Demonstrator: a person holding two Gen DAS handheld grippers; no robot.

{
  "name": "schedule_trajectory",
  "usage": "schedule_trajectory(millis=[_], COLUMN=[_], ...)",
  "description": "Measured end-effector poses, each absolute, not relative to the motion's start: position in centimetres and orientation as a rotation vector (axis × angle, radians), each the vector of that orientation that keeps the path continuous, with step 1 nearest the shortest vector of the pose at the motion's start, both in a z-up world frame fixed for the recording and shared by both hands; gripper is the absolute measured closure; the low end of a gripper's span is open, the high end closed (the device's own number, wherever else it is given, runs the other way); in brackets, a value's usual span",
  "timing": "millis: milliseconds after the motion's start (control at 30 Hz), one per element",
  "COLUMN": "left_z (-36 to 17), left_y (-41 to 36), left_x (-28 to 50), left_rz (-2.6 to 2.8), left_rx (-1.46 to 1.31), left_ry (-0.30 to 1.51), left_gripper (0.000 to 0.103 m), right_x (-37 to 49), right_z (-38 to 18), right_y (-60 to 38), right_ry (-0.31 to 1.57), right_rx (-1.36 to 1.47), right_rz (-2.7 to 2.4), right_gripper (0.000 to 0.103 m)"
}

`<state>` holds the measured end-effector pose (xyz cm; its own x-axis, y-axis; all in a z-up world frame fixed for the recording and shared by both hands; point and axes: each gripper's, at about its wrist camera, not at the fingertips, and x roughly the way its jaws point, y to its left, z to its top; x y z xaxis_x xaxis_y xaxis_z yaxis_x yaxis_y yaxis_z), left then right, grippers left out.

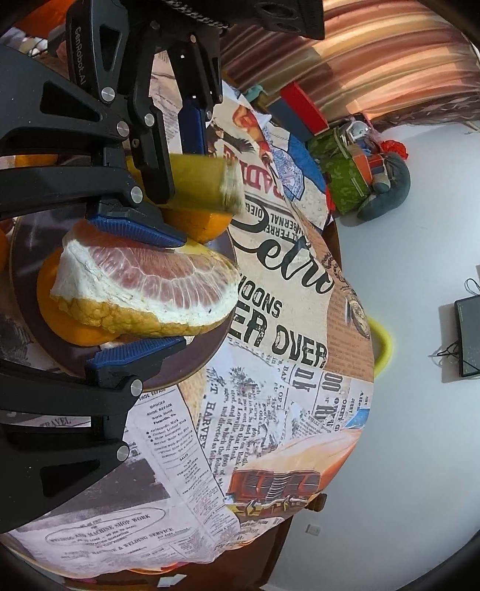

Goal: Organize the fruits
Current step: 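Lower the corn cob onto the plate and open the left tool while the right tool releases the wedge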

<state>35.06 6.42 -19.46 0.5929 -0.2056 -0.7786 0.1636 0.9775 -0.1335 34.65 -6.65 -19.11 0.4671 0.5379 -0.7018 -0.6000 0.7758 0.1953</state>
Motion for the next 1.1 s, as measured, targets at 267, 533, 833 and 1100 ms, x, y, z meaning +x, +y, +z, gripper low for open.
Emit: schedule_trajectory(millis=[267,533,833,1100], left_z=[-18.9,-16.6,-14.1,-13.2], left_y=[6.7,6.7,6.6,6.0], left_x=[34.6,32.2,28.5,25.1], left_rz=[-0.195,-0.174,-0.153,-0.134], left_rx=[-0.068,-0.064,-0.068,-0.068], left_ry=[0.897,0.851,0.813,0.793], left_gripper=[0.061,0.061,0.061,0.053], right_x=[33.8,32.1,29.2,26.1], right_z=[-18.0,-15.8,-14.2,-13.3], right_y=[-7.9,-8.7,-9.9,-11.3], right_ry=[0.811,0.76,0.727,0.705], right_rx=[-0.067,-0.069,-0.072,-0.067], right_rz=[0.688,0.68,0.664,0.64], right_gripper=[0.058,0.057,0.057,0.053])
